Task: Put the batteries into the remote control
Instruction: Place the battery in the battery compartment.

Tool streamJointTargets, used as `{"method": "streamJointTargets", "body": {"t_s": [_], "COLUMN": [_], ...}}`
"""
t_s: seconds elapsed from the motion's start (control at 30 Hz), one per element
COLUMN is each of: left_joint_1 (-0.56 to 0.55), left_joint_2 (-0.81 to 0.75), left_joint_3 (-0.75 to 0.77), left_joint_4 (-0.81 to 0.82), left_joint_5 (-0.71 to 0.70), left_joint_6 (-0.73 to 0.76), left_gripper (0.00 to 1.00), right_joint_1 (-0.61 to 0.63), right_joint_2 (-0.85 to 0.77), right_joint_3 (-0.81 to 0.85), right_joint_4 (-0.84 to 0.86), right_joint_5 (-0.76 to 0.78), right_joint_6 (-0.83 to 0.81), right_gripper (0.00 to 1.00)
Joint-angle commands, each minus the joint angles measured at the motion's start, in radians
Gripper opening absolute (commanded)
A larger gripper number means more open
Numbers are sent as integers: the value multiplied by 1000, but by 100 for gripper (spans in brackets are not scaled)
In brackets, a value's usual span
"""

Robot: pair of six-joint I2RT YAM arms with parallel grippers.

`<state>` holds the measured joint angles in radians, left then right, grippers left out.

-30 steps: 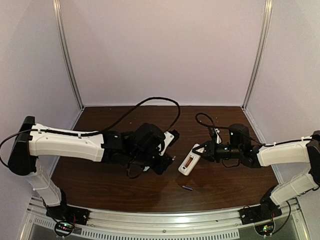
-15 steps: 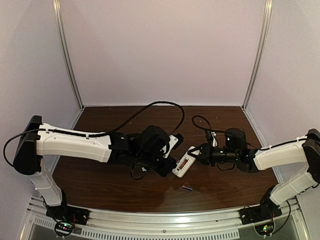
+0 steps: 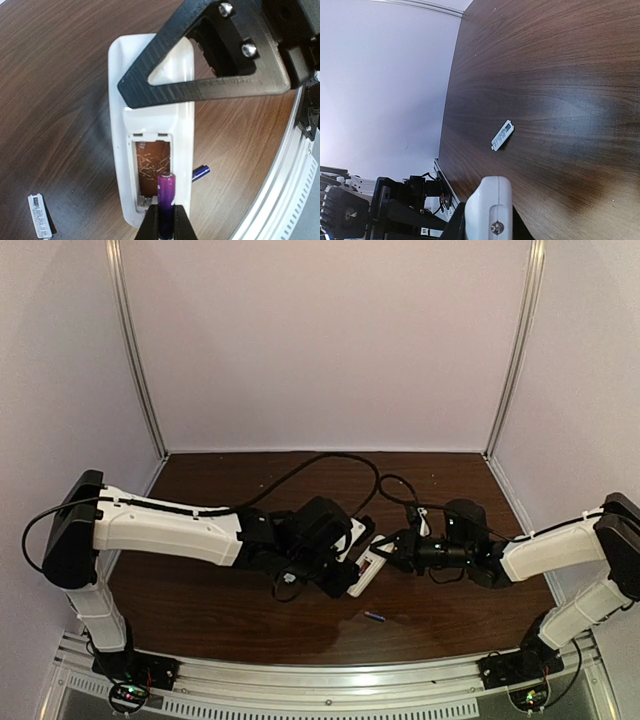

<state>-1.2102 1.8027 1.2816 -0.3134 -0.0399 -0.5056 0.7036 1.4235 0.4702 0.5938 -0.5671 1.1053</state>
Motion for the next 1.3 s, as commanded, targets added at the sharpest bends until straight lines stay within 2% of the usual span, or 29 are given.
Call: {"method": "streamJointTargets", "body": {"t_s": [0.0, 0.7, 1.0, 1.17, 1.27], "left_joint_1": [1, 37, 40, 47, 47], "left_joint_2": [19, 94, 117, 124, 123], "left_joint_3": [36, 96, 122, 126, 127], "left_joint_4": [-9, -132, -135, -136, -138], "left_joint_5": [-4, -46, -39, -41, -43], "left_joint_6": [-12, -74, -79, -89, -88], "left_gripper": [0, 0, 1, 5, 14], "right_joint_1": [12, 20, 30, 39, 39], "right_joint_2": [11, 14, 92, 124, 122], "right_joint_3": [4, 2, -4, -2, -2], "right_joint_4": [43, 58, 178, 222, 209], "right_joint_5": [16, 26, -31, -46, -45], "right_joint_6": [10, 10, 74, 111, 118], "right_gripper": [0, 0, 0, 0, 0]}}
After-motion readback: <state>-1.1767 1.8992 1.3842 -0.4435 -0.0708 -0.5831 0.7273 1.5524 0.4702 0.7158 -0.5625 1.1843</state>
